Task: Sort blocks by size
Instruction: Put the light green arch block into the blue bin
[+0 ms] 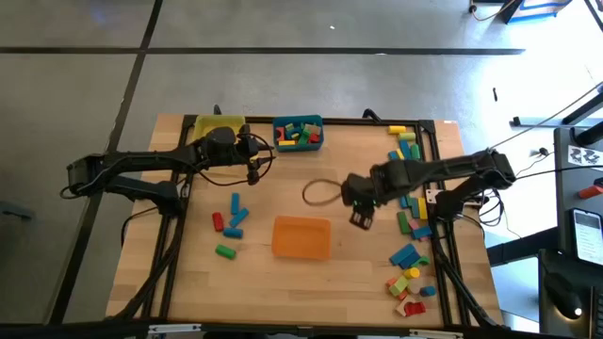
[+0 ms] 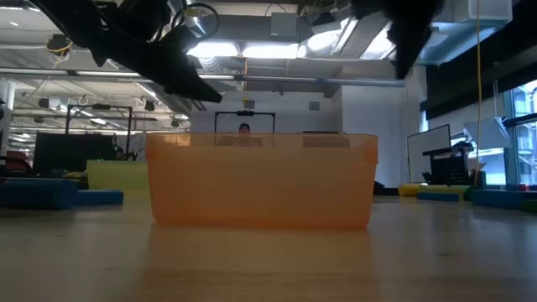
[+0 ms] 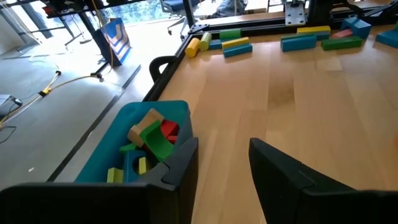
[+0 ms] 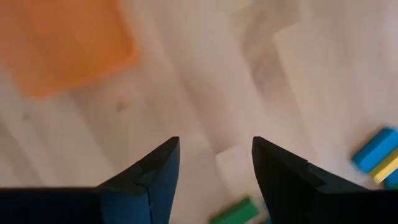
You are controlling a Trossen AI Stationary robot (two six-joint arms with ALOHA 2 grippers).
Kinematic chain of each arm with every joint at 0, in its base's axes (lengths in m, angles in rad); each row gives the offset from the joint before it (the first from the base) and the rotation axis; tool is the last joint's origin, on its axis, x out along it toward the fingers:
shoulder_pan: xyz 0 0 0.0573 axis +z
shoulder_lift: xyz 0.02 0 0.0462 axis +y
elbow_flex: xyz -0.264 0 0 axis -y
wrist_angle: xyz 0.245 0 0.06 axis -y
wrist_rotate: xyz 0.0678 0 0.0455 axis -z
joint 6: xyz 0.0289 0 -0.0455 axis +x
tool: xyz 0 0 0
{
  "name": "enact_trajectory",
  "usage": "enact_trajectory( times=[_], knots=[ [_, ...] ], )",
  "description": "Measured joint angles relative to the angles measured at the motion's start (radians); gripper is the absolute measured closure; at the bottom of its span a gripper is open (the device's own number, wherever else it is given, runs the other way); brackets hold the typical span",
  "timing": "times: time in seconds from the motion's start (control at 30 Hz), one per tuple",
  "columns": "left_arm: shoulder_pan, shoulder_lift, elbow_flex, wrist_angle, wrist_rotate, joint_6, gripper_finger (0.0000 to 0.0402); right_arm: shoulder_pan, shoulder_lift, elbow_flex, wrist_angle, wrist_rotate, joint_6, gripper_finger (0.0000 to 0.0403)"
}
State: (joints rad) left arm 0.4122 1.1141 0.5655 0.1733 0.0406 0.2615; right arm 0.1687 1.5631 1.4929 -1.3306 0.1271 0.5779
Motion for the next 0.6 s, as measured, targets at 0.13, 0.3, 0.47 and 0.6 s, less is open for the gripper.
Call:
enact_trajectory(
  times=[0.13, 0.3, 0.47, 0.6],
  knots=[
    [0.0, 0.0, 0.0, -0.008, 0.0, -0.003, 0.0274, 0.105, 0.0, 0.0, -0.025, -0.014, 0.085, 0.0205],
    [0.0, 0.0, 0.0, -0.008, 0.0, -0.042, 0.0274, 0.253, 0.011, -0.003, -0.029, -0.014, 0.125, 0.0205],
    [0.0, 0.0, 0.0, -0.017, 0.0, -0.104, 0.0274, 0.386, 0.019, -0.037, -0.008, -0.088, 0.125, 0.0205],
    [0.0, 0.0, 0.0, -0.051, 0.0, -0.13, 0.0274, 0.455, 0.019, -0.064, 0.097, -0.103, 0.125, 0.0205]
  ],
)
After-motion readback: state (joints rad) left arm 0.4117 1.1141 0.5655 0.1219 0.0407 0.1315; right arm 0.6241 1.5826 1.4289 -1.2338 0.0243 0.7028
